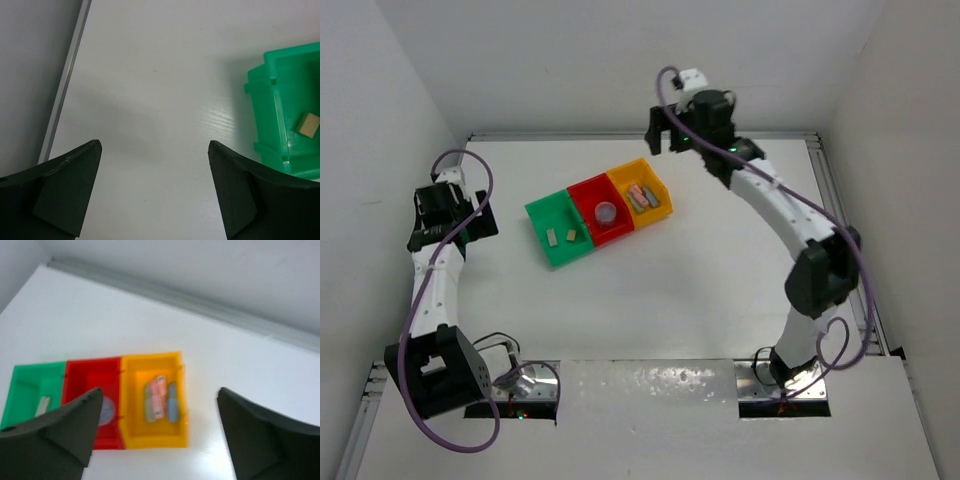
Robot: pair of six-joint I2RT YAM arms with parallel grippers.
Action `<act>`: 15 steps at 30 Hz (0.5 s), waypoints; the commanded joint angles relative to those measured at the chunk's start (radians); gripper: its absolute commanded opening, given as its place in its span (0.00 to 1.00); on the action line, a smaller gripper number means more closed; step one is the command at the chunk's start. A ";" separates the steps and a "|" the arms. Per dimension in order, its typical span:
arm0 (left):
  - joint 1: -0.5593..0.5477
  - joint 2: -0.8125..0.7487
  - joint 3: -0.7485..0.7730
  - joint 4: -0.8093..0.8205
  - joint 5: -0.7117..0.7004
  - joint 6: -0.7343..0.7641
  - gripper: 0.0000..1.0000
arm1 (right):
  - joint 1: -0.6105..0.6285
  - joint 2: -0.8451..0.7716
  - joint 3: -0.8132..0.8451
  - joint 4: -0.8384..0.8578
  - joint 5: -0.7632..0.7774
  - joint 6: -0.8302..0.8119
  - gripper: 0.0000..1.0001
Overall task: Sort the stationery into containers
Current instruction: Reset both arms
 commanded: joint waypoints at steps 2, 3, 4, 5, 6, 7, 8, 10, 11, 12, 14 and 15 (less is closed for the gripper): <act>-0.014 -0.005 0.064 0.042 0.009 0.007 0.86 | -0.172 -0.130 -0.053 -0.203 0.016 0.102 0.99; -0.016 -0.003 0.067 0.040 0.009 0.008 0.86 | -0.204 -0.148 -0.090 -0.241 0.016 0.129 0.99; -0.024 -0.006 0.069 0.039 0.034 0.010 0.86 | -0.233 -0.174 -0.135 -0.264 0.013 0.146 0.99; -0.028 -0.006 0.071 0.036 0.039 0.013 0.86 | -0.294 -0.240 -0.240 -0.287 0.005 0.168 0.99; -0.034 -0.006 0.074 0.034 0.042 0.014 0.86 | -0.331 -0.275 -0.299 -0.287 -0.017 0.204 0.99; -0.040 -0.008 0.074 0.031 0.050 0.019 0.86 | -0.365 -0.314 -0.352 -0.284 -0.053 0.217 0.99; -0.044 -0.009 0.077 0.028 0.055 0.019 0.86 | -0.428 -0.349 -0.452 -0.278 -0.061 0.232 0.99; -0.053 -0.012 0.078 0.023 0.064 0.022 0.86 | -0.470 -0.429 -0.517 -0.298 -0.053 0.261 0.99; -0.057 -0.014 0.075 0.023 0.067 0.022 0.86 | -0.529 -0.450 -0.558 -0.330 -0.047 0.264 0.99; -0.059 -0.016 0.074 0.019 0.071 0.025 0.86 | -0.546 -0.482 -0.574 -0.348 -0.042 0.266 0.99; -0.071 -0.019 0.074 0.016 0.071 0.025 0.86 | -0.575 -0.504 -0.615 -0.382 -0.045 0.264 0.99; -0.074 -0.023 0.072 0.014 0.071 0.026 0.86 | -0.583 -0.516 -0.630 -0.388 -0.047 0.266 0.99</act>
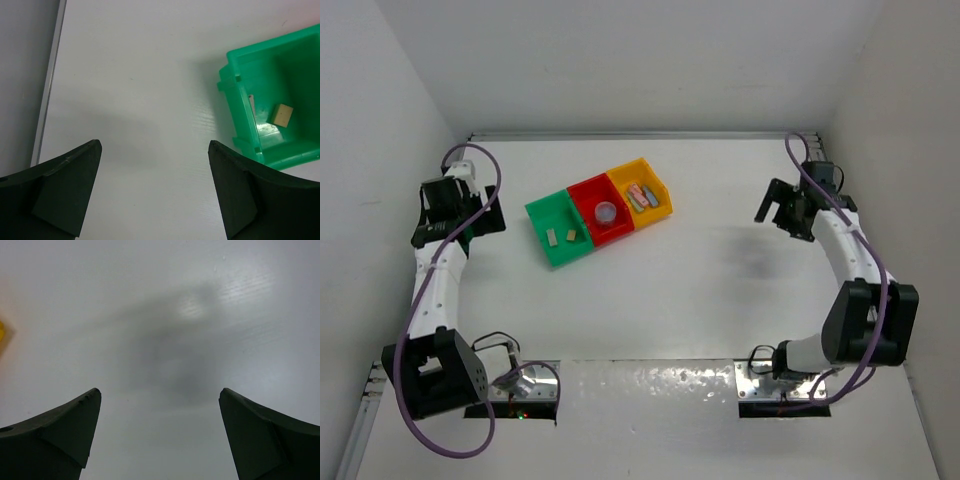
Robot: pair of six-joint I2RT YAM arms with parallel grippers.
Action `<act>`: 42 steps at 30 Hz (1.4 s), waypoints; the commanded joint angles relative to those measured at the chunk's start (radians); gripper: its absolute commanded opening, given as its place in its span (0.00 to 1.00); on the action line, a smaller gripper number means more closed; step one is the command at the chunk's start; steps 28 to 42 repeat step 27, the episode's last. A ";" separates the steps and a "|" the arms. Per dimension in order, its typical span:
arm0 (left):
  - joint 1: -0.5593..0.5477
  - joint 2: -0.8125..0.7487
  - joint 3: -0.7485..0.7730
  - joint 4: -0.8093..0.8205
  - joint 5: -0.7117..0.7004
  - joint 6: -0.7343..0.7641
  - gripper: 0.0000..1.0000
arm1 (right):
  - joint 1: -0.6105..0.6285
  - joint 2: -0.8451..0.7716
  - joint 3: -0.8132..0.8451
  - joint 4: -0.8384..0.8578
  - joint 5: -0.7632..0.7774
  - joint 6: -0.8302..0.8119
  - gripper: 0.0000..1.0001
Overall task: Sort the stationery into containers
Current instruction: Reset both arms
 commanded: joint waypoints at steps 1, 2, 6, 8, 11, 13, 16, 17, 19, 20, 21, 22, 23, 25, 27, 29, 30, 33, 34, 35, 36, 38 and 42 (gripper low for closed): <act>-0.028 -0.027 0.033 0.018 0.019 0.020 0.86 | -0.018 -0.120 -0.017 -0.035 -0.033 0.037 0.99; -0.038 -0.032 0.029 0.018 0.019 0.023 0.86 | -0.021 -0.133 -0.043 -0.040 -0.037 0.037 0.99; -0.070 -0.041 0.009 0.016 0.018 0.038 0.87 | -0.024 -0.208 -0.092 -0.048 -0.017 0.054 0.99; -0.079 -0.046 -0.001 0.014 0.019 0.038 0.87 | -0.025 -0.228 -0.107 -0.057 -0.003 0.048 0.99; -0.085 -0.049 -0.004 0.013 0.021 0.038 0.87 | -0.030 -0.253 -0.118 -0.074 -0.004 0.036 0.99; -0.088 -0.052 -0.004 0.011 0.022 0.038 0.87 | -0.031 -0.269 -0.124 -0.084 -0.006 0.033 0.99; -0.088 -0.052 -0.004 0.007 0.021 0.035 0.87 | -0.036 -0.285 -0.136 -0.081 -0.017 0.029 0.99; -0.088 -0.054 -0.004 0.007 0.022 0.036 0.87 | -0.036 -0.289 -0.138 -0.080 -0.026 0.028 0.99; -0.088 -0.055 -0.008 0.005 0.022 0.035 0.87 | -0.036 -0.289 -0.140 -0.078 -0.035 0.029 0.99; -0.088 -0.058 -0.007 0.004 0.022 0.035 0.87 | -0.036 -0.289 -0.137 -0.078 -0.040 0.028 0.99; -0.088 -0.058 -0.011 0.004 0.022 0.035 0.87 | -0.036 -0.288 -0.135 -0.078 -0.050 0.028 0.99; -0.088 -0.061 -0.011 0.004 0.022 0.035 0.87 | -0.036 -0.289 -0.133 -0.078 -0.055 0.028 0.99; -0.088 -0.061 -0.013 0.004 0.021 0.035 0.87 | -0.036 -0.291 -0.135 -0.077 -0.061 0.025 0.99; -0.088 -0.061 -0.013 0.002 0.022 0.035 0.87 | -0.036 -0.297 -0.140 -0.068 -0.092 0.008 0.99; -0.088 -0.061 -0.013 0.002 0.022 0.035 0.87 | -0.036 -0.323 -0.167 -0.016 -0.116 0.000 0.99; -0.088 -0.061 -0.013 0.002 0.022 0.035 0.87 | -0.036 -0.323 -0.167 -0.016 -0.116 0.000 0.99; -0.088 -0.061 -0.013 0.002 0.022 0.035 0.87 | -0.036 -0.323 -0.167 -0.016 -0.116 0.000 0.99; -0.088 -0.061 -0.013 0.002 0.022 0.035 0.87 | -0.036 -0.323 -0.167 -0.016 -0.116 0.000 0.99; -0.088 -0.061 -0.013 0.002 0.022 0.035 0.87 | -0.036 -0.323 -0.167 -0.016 -0.116 0.000 0.99; -0.088 -0.061 -0.013 0.002 0.022 0.035 0.87 | -0.036 -0.323 -0.167 -0.016 -0.116 0.000 0.99; -0.088 -0.061 -0.013 0.002 0.022 0.035 0.87 | -0.036 -0.323 -0.167 -0.016 -0.116 0.000 0.99; -0.088 -0.061 -0.013 0.002 0.022 0.035 0.87 | -0.036 -0.323 -0.167 -0.016 -0.116 0.000 0.99; -0.088 -0.061 -0.013 0.002 0.022 0.035 0.87 | -0.036 -0.323 -0.167 -0.016 -0.116 0.000 0.99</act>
